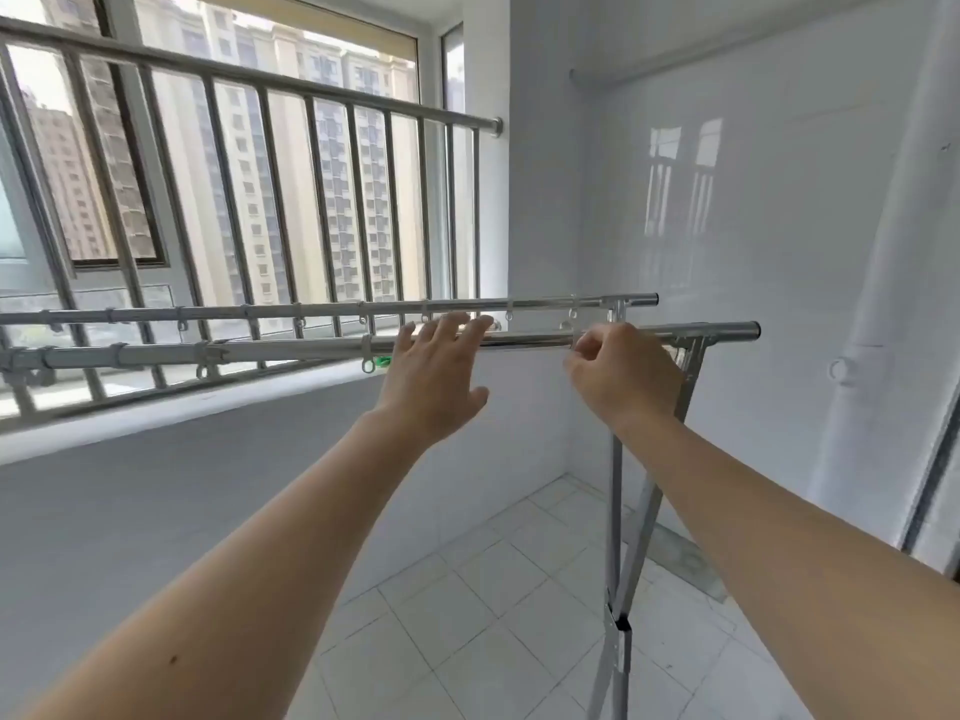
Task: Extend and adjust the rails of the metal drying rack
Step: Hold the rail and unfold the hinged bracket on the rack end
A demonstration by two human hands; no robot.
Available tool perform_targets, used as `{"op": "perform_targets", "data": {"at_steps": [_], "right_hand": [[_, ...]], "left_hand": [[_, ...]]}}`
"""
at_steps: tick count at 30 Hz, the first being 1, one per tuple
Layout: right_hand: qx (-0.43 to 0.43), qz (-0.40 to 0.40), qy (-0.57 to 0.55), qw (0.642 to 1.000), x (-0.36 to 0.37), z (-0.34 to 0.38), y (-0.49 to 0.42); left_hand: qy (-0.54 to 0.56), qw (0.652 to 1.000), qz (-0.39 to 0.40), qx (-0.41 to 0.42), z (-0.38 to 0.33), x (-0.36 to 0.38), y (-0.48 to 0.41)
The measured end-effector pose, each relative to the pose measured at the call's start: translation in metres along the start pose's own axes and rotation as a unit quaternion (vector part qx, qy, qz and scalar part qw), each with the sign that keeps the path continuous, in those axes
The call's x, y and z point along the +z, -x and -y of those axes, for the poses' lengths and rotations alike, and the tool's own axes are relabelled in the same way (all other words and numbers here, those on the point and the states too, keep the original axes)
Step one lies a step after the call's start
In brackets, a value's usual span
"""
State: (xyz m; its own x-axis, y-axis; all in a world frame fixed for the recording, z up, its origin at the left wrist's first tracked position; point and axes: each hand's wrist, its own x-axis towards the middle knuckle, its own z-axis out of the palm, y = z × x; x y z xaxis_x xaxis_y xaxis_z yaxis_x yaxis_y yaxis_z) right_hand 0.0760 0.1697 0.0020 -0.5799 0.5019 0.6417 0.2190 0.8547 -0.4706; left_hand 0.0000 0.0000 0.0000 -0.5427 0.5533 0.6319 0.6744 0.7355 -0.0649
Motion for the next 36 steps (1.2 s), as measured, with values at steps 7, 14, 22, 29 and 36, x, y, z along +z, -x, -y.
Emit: {"op": "perform_targets", "data": {"at_steps": [7,14,22,29,36], "right_hand": [[0.036,-0.013,0.017,0.999,0.011,-0.01,-0.011],[0.086,-0.022,0.073,0.993,0.01,-0.028,-0.012],[0.167,-0.056,0.117,0.977,0.02,-0.074,0.004],[0.184,-0.099,0.044,0.977,0.036,-0.076,-0.005],[0.319,0.069,-0.1,0.94,0.05,-0.096,-0.028]], "left_hand": [[-0.047,0.997,-0.004,0.053,0.007,0.022,-0.024],[-0.04,0.99,-0.044,0.129,-0.017,0.034,-0.054],[-0.044,0.983,-0.096,0.15,-0.039,0.047,-0.069],[-0.049,0.986,-0.098,0.127,-0.042,0.054,-0.082],[-0.07,0.984,-0.109,0.121,-0.036,0.067,-0.101]]}}
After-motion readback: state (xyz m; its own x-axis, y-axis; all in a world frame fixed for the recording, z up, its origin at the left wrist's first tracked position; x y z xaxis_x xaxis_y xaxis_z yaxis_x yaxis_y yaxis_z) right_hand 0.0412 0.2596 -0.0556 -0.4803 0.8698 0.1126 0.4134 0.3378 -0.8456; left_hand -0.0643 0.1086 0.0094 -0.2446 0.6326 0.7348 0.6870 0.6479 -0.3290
